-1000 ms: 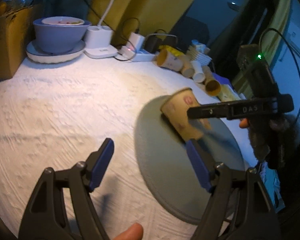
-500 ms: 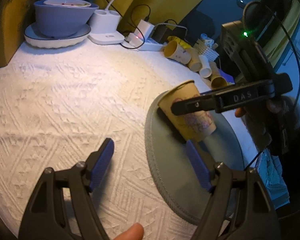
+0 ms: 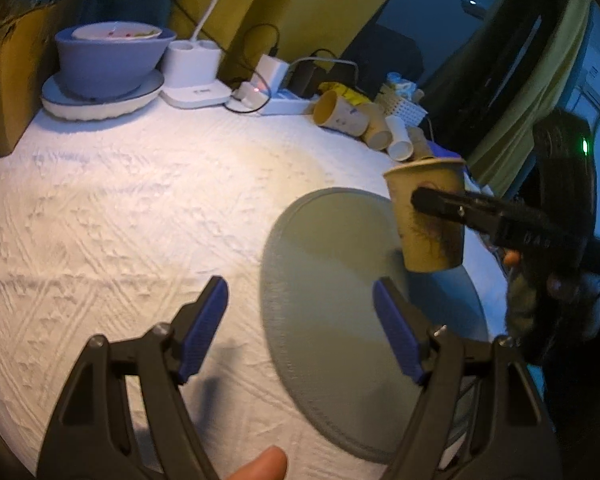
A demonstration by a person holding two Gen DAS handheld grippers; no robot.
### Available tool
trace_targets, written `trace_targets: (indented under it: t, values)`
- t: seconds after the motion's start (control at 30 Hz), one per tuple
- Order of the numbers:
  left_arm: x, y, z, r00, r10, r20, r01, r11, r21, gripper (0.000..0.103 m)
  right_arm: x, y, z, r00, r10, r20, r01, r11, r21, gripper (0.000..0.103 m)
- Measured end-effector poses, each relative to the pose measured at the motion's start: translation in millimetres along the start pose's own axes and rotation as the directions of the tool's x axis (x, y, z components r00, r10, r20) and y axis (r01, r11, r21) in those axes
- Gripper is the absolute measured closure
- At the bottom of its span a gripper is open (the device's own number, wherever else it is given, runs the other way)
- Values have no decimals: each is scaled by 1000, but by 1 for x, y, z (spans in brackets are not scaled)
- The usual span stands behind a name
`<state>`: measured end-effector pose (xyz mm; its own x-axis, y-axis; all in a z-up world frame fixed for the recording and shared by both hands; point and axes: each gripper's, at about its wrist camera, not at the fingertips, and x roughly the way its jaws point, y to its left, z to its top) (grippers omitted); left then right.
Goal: Flip cup upright
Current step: 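Lower the upright cup onto the grey mat and open the right gripper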
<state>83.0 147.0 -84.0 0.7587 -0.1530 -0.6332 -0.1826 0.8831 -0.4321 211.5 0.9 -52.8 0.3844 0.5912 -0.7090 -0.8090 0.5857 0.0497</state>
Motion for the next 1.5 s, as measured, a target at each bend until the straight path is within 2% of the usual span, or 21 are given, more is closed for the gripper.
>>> trace_targets:
  t: [0.17, 0.3, 0.47, 0.77, 1.13, 1.37, 1.5]
  values:
    - [1, -23, -7, 1000, -2, 0, 2, 999, 36, 27, -18, -24, -31, 992, -54, 115, 46, 997, 66, 36]
    - [3, -37, -13, 1000, 5, -7, -5, 999, 51, 27, -26, -24, -50, 979, -78, 190, 73, 997, 35, 36]
    - [10, -48, -16, 1000, 19, -19, -17, 998, 59, 27, -24, -21, -63, 980, -80, 181, 80, 997, 5, 36]
    - [35, -49, -15, 996, 57, -69, -53, 997, 59, 27, -41, -2, -89, 984, 2, 178, 15, 996, -93, 36]
    - [57, -57, -9, 989, -64, -134, 67, 998, 17, 27, -59, 19, -109, 985, 48, 168, -12, 978, -210, 36]
    - [47, -67, -6, 989, -99, -105, 104, 994, 37, 27, -60, 15, -107, 985, 35, 168, 7, 970, -242, 36]
    - [38, -77, -4, 994, -83, -65, 88, 992, 87, 27, -56, 13, -107, 988, 13, 152, 26, 966, -257, 36]
